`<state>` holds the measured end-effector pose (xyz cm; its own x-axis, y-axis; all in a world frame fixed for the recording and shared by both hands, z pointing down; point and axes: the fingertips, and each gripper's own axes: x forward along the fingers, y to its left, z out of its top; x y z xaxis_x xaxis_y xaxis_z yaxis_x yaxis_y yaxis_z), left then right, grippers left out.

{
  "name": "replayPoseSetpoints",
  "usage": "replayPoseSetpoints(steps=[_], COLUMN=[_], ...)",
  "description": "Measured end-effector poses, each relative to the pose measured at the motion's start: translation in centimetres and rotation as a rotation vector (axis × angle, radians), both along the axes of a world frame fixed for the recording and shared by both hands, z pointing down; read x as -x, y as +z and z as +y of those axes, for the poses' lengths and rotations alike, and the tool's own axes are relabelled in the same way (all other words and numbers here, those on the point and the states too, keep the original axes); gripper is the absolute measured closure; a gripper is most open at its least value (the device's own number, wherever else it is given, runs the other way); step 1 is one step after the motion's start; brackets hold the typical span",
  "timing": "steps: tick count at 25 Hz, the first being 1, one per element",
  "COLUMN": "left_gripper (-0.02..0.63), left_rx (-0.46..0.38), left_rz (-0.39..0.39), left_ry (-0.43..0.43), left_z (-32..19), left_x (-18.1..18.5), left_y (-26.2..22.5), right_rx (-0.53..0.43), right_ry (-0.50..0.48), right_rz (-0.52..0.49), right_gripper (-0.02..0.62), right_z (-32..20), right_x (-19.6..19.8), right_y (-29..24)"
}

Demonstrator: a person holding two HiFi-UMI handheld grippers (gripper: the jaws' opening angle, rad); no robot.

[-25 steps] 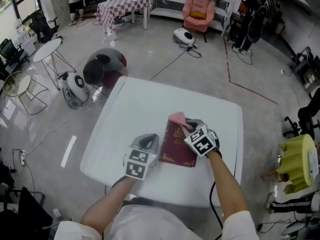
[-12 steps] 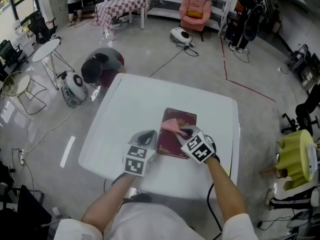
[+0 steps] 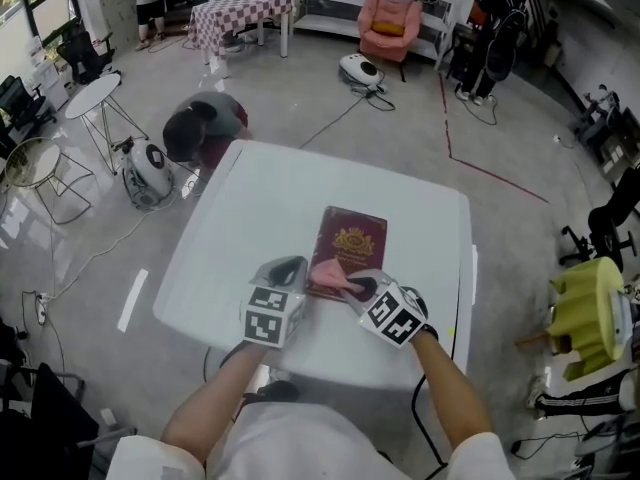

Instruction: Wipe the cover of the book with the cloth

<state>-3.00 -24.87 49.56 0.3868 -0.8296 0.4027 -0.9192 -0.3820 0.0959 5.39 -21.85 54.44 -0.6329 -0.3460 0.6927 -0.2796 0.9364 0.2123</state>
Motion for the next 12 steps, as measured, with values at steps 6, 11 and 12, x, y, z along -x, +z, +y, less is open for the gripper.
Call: replayPoseSetpoints(steps=[6, 11, 12], left_gripper=[0.6, 0.6, 0.6], left_rx=[-0.008, 0.002, 0.002], left_rz=[0.008, 0.01, 0.009], left_ry=[-0.003, -0.014, -0.014], left_z=[0.1, -0.7, -1.0], left_x=[0.1, 1.2, 1.5], left_y=[-0.2, 0.0, 0.0], right_rx=[0.038, -0.019, -0.044], right_ry=[-0.039, -0.012, 0.001], right_rz=[-0.005, -0.027, -0.023], right_gripper=[0.555, 0.555, 0.555], right_z=[1.8, -1.7, -3.2], right_x=[-0.3, 0.2, 0.4], right_y=[0.1, -2.3, -3.0])
